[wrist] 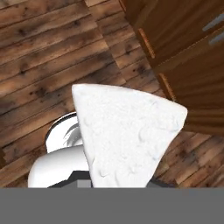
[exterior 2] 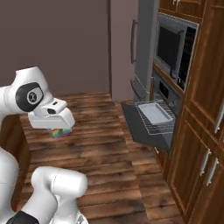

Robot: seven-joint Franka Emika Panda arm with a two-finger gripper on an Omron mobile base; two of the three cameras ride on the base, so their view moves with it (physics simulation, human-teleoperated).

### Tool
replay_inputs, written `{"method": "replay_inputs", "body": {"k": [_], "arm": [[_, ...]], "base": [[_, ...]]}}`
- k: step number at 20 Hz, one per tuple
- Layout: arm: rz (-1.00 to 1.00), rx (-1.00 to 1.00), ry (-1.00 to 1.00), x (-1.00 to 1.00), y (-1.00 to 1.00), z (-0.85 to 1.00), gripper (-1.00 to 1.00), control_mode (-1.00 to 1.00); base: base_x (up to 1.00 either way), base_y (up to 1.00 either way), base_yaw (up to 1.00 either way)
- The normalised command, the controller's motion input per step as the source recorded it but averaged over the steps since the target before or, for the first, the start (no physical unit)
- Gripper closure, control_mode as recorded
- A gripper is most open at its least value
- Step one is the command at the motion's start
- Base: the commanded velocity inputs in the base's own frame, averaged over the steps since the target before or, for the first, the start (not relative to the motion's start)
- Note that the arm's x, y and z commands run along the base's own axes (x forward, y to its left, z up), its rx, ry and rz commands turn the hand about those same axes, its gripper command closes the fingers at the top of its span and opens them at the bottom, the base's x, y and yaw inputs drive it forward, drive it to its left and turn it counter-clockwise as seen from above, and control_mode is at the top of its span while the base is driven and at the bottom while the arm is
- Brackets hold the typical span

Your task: Take the baked cake out of the oven and place it on the plate for cooling. Then close the oven door.

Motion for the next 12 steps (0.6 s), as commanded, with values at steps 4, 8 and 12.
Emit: {"method": "replay_inputs", "body": {"k": [4,8,12], "arm": [[0.00,0.00,0.00,0.00,0.00,0.00,1.00,1.00],[0.00,0.00,0.00,0.00,0.00,0.00,1.00,1.00],[0.00,0.00,0.00,0.00,0.00,0.00,1.00,1.00]], "base": [[0.32,-0.35,0.60],[0.40,-0.29,0.58],[0.31,-0.19,0.57]]}}
